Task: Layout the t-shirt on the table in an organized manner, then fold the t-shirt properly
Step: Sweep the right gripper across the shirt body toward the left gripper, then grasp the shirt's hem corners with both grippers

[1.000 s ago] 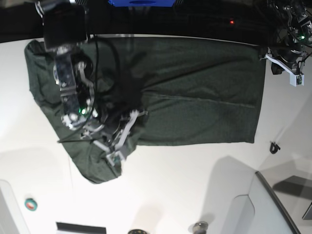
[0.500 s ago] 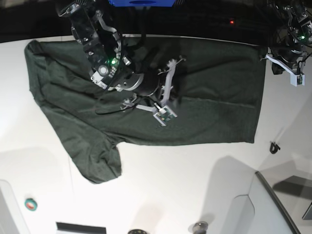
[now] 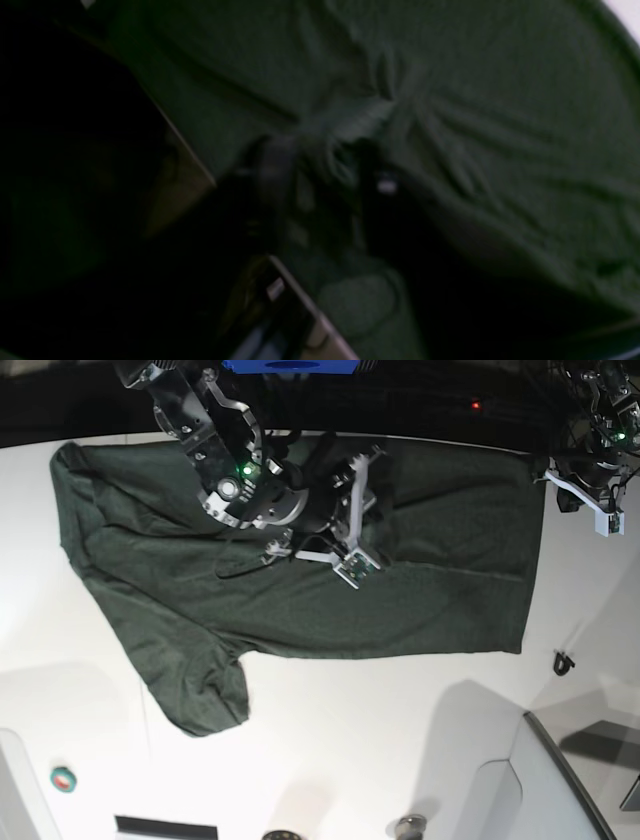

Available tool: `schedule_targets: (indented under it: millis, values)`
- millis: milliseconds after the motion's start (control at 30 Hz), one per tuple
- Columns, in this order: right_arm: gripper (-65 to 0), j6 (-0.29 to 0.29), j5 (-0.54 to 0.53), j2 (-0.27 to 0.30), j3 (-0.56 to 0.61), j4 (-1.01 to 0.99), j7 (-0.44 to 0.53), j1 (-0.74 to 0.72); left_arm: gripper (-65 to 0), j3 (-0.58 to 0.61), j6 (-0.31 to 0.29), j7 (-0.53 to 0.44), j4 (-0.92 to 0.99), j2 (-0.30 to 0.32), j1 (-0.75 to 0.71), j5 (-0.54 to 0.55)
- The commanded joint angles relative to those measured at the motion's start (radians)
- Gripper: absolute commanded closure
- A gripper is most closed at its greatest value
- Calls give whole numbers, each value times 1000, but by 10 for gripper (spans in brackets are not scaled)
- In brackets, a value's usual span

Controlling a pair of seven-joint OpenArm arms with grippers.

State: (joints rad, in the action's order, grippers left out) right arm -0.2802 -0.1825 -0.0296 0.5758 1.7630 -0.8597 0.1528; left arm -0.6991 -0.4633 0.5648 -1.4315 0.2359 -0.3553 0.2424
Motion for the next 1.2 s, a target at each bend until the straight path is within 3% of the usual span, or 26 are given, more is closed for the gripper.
schedule_targets:
  millis: [0, 67, 233, 400, 467, 567, 667, 767, 933, 1167]
  values:
    - [-270, -3, -16, 1, -7, 44, 36, -9, 0, -6, 1, -16, -16, 16, -3, 8]
    - [-261, 0, -16, 15, -90, 81, 64, -8, 0, -6, 1, -16, -16, 16, -4, 8]
    - [-249, 2, -16, 9, -439, -2, 168, -83, 0, -8, 1, -16, -18, 29, -15, 13]
    - [-249, 2, -13, 23, -713, -384, 176, -361, 0, -8, 1, -18, -22, 29, -27, 13]
    - [-249, 2, -12, 70, -802, -587, 179, -482, 0, -8, 1, -18, -24, 29, -27, 13]
    - [-245, 2, -12, 138, -810, -857, 274, -605, 0, -9, 1, -18, -22, 27, -29, 13]
    - [-248, 2, -12, 185, -784, -1050, 426, -657, 0, -52, 1, -19, -24, 24, -44, 13]
    - [-249, 2, -12, 222, -748, -1196, 509, -694, 0, -90, -1, -19, -19, 26, -44, 13]
    - [-249, 2, -12, 231, -713, -1271, 570, -700, 0, -149, -99, -19, -16, 24, -44, 13]
    - [-243, 2, -12, 233, -713, -1271, 570, -695, 0, -159, -104, -19, -16, 24, -40, 13]
